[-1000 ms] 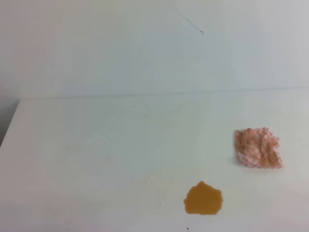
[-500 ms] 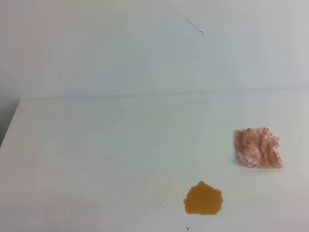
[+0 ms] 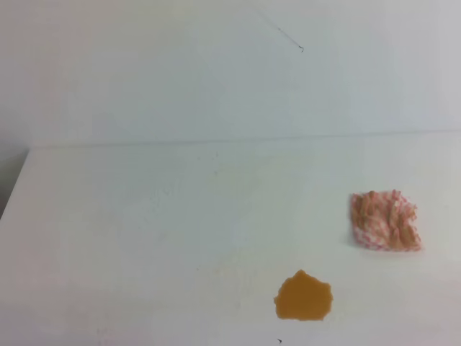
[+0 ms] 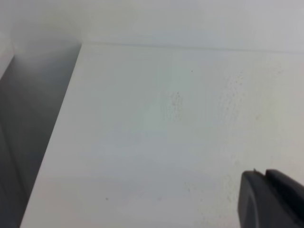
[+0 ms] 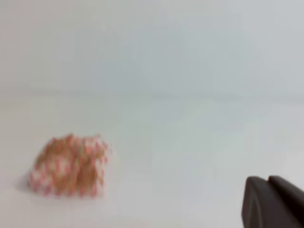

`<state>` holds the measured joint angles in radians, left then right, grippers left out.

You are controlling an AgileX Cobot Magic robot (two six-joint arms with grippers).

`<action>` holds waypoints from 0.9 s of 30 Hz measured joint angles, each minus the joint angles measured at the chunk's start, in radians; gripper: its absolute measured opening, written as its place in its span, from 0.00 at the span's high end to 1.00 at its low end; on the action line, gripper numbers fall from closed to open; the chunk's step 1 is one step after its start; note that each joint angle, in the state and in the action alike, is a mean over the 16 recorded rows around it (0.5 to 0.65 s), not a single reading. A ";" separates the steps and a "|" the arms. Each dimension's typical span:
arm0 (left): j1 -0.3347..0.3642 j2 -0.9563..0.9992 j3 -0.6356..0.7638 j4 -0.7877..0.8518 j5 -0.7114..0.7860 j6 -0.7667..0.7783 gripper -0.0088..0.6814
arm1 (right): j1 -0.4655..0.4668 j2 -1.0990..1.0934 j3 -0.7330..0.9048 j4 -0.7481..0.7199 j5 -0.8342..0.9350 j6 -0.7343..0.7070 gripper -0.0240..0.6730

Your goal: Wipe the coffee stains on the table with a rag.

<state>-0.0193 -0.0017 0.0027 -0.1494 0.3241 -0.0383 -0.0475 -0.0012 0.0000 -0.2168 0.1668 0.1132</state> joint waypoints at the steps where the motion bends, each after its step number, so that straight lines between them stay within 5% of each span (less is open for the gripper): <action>1: 0.000 0.000 0.000 0.000 0.000 0.000 0.99 | 0.000 0.000 0.000 0.000 -0.037 0.000 0.97; 13: 0.000 -0.007 0.011 0.000 -0.004 0.002 0.99 | 0.000 0.001 0.000 -0.002 -0.602 0.000 0.97; 27: 0.001 -0.015 0.024 0.000 -0.008 0.002 0.99 | 0.000 0.001 0.000 0.004 -0.952 0.000 0.97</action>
<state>-0.0187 -0.0167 0.0272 -0.1495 0.3156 -0.0364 -0.0475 0.0000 -0.0004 -0.2131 -0.7847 0.1133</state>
